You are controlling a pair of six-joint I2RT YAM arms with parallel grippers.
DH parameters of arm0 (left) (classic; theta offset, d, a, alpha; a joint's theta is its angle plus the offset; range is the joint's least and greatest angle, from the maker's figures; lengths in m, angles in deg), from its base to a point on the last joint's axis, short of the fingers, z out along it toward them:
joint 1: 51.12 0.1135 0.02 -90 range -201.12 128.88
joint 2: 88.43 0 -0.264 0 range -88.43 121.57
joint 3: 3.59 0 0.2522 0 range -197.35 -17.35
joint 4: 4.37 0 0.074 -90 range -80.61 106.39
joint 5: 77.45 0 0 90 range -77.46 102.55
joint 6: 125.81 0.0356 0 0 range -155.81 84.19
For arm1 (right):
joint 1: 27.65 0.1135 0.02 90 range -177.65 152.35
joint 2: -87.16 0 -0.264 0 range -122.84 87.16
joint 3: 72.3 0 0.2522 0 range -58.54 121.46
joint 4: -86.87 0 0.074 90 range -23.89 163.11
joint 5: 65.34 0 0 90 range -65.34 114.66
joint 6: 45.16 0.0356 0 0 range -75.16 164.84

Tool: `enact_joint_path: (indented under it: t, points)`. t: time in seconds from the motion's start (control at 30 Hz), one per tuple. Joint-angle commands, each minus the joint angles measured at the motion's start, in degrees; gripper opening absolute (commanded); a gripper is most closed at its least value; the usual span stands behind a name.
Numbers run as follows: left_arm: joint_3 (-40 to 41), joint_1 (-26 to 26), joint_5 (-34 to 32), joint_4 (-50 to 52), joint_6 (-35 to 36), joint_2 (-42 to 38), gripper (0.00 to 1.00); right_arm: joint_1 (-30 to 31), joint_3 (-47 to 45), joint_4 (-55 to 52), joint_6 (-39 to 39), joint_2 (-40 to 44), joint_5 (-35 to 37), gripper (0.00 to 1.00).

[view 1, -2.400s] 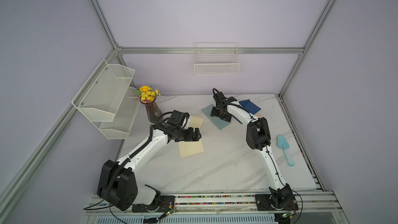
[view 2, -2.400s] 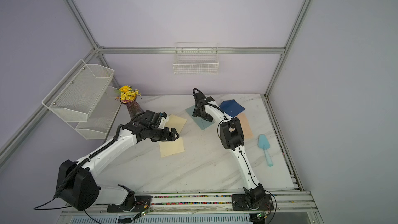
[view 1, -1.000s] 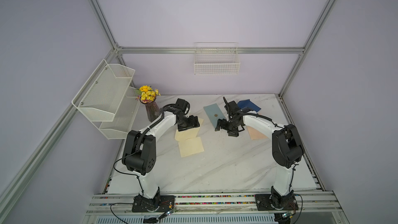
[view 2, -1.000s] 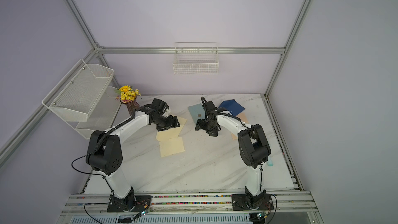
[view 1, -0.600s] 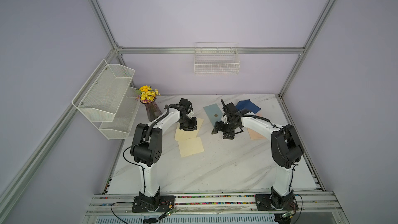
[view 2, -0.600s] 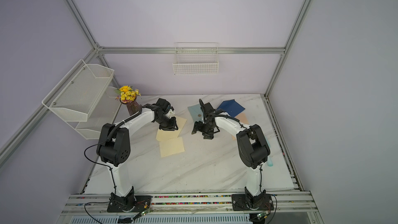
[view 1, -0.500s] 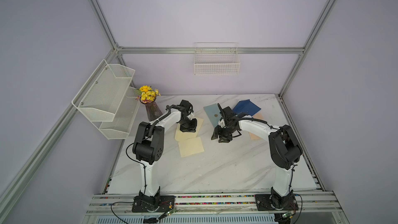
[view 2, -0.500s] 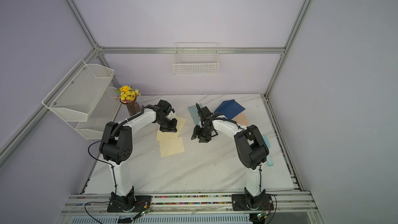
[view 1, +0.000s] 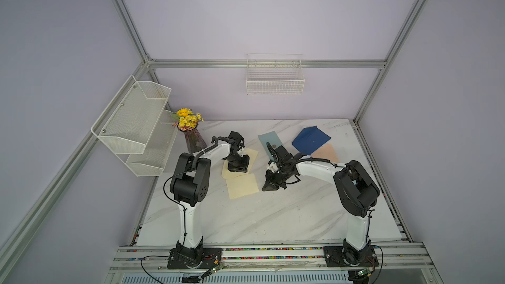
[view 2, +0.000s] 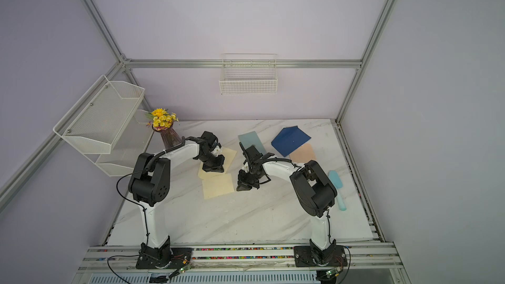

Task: Fold the letter paper in half and place it into the envelope
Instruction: Fold the letter paper at the center of the board.

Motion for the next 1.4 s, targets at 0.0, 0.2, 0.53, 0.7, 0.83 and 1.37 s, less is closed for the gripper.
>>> enact_joint_path:
  t: [0.0,0.2,0.53,0.7,0.83,1.37]
  points:
    - [-0.24,1.06,0.54,-1.14,1.40,0.76,0.00,1.49,0.69,3.54,2.24,-3.00,-3.18,0.00]
    - [1.02,1.18,1.10,-1.12,1.50,1.10,0.00,2.31,1.80,4.51,2.84,-5.32,-3.59,0.00]
    - [3.51,1.19,3.56,-0.95,2.28,-0.27,0.00,2.93,5.45,7.78,5.24,-11.14,-2.79,0.00]
    - [4.78,1.05,5.64,-0.68,2.42,-1.88,0.00,2.86,8.30,7.95,6.10,-14.09,-0.25,0.00]
    - [5.65,1.11,6.18,-0.16,2.60,-4.01,0.00,2.36,9.15,8.02,6.75,-15.28,1.49,0.00]
    - [11.17,1.11,9.52,0.91,1.83,-14.54,0.00,0.60,7.74,11.56,10.42,-14.68,4.53,0.00]
